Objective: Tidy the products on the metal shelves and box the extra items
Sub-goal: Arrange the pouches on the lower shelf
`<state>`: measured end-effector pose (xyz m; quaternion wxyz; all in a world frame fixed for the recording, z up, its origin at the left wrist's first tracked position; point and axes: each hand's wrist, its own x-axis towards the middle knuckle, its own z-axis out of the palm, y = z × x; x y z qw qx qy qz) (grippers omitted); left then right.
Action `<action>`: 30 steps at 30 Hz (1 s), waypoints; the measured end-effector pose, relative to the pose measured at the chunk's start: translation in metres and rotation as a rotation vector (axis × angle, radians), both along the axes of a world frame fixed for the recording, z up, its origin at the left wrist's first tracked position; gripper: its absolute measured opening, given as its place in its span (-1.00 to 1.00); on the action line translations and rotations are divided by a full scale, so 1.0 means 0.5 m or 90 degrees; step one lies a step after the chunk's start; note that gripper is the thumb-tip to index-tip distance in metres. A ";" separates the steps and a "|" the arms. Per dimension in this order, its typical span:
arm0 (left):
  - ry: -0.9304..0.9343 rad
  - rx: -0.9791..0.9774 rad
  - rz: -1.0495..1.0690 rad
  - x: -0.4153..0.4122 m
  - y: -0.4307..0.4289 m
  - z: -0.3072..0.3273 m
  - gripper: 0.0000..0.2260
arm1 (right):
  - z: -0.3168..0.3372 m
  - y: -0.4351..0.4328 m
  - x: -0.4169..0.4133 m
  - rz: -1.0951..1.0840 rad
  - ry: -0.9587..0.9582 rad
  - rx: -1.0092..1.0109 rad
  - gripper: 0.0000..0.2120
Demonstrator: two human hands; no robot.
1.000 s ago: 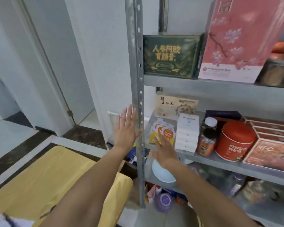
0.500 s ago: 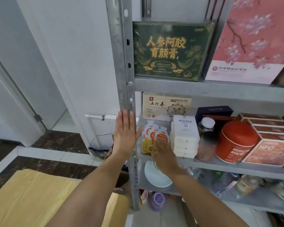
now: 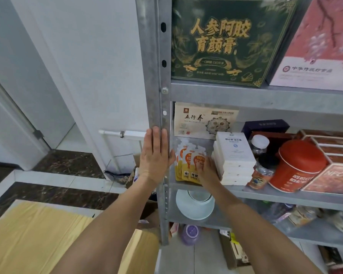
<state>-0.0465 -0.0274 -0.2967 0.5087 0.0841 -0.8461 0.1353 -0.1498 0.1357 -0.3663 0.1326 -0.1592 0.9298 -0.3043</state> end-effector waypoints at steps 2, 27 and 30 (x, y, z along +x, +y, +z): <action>0.002 -0.008 -0.004 0.001 0.000 0.001 -0.37 | -0.005 0.005 0.003 0.014 -0.013 -0.029 -0.44; -0.053 0.057 0.085 0.015 0.020 0.001 -0.34 | -0.008 -0.001 0.043 -0.062 0.074 0.083 -0.27; -0.076 0.107 0.072 0.037 0.043 -0.008 -0.30 | 0.005 -0.003 0.045 -0.072 0.048 0.084 -0.25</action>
